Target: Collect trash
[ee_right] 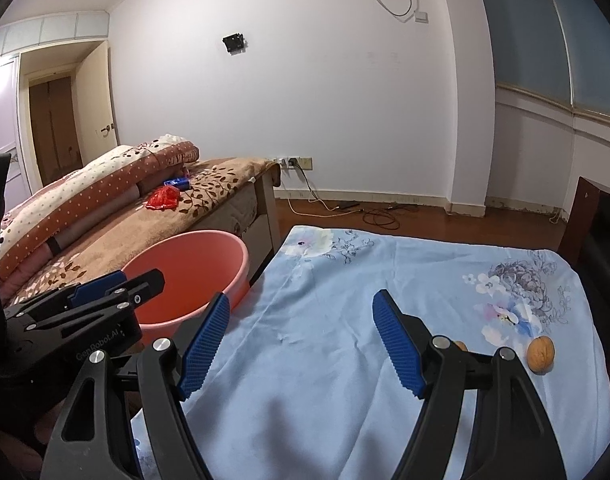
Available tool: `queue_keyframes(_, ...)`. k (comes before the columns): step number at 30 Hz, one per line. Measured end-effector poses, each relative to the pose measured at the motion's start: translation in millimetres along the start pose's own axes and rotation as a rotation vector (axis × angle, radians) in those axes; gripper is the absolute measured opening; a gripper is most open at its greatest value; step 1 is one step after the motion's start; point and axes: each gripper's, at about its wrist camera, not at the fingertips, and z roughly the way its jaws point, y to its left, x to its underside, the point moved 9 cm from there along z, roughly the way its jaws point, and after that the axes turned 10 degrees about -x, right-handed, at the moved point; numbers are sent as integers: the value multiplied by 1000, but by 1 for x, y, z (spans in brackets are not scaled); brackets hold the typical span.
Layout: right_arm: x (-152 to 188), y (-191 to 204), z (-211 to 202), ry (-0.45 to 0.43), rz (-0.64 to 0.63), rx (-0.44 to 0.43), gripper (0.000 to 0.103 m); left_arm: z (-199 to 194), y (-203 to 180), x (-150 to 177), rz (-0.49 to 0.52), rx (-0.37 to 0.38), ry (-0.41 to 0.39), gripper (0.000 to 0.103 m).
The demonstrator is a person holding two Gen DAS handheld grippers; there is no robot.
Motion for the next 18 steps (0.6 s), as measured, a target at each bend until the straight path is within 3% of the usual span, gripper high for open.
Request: queue_keyframes(18,-1,-4,-2,-14,12,4,73,3,-1,3,7,0,16,45)
